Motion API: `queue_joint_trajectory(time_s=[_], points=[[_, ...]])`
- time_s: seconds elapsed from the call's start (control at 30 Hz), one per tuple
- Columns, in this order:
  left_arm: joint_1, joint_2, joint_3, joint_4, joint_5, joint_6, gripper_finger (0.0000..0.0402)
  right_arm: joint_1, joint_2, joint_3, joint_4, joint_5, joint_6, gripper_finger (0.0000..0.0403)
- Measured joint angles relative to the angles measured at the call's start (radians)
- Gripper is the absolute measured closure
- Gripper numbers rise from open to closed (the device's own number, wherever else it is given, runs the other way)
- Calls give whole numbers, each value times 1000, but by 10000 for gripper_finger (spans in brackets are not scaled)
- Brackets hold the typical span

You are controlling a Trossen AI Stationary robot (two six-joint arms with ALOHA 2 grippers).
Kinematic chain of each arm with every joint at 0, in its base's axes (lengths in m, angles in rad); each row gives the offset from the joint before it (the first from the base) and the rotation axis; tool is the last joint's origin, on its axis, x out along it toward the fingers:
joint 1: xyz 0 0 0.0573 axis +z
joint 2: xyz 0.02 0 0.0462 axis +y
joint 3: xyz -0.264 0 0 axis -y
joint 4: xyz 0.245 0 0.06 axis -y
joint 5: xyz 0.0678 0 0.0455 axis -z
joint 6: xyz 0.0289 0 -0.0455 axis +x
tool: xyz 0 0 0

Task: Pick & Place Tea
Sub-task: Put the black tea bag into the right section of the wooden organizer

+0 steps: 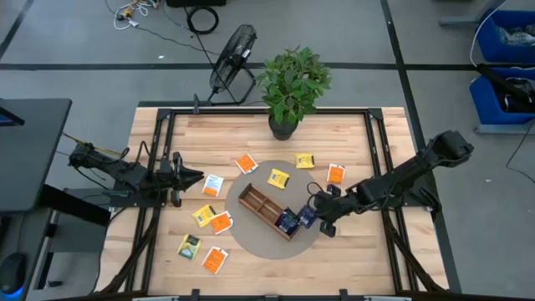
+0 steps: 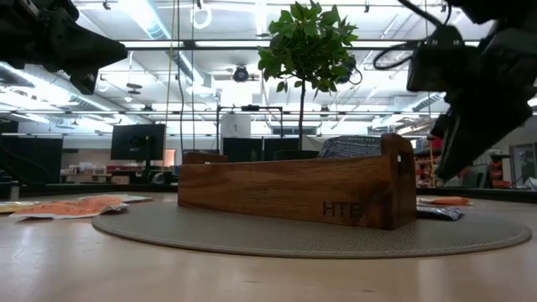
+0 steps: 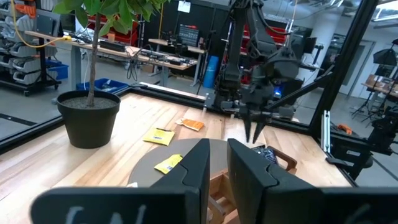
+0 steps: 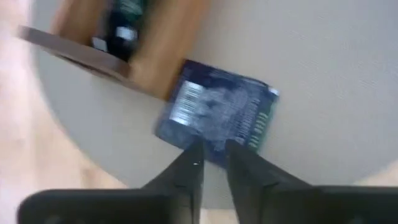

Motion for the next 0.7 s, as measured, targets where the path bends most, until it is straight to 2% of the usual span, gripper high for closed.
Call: queue_joint_trajectory(time_s=[0.1, 0.27, 0.37, 0.53, 0.7], points=[[0, 0, 0, -3, 0, -11, 344, 6, 9, -1, -3, 52, 44, 276], [0, 0, 0, -4, 0, -15, 344, 6, 52, -1, 30, 58, 48, 187], [0, 0, 0, -4, 0, -15, 344, 6, 88, -1, 54, 50, 55, 149], [0, 0, 0, -4, 0, -16, 344, 7, 167, 5, 74, 67, 55, 136], [0, 0, 0, -4, 0, -16, 344, 6, 223, 9, 92, 79, 55, 162]])
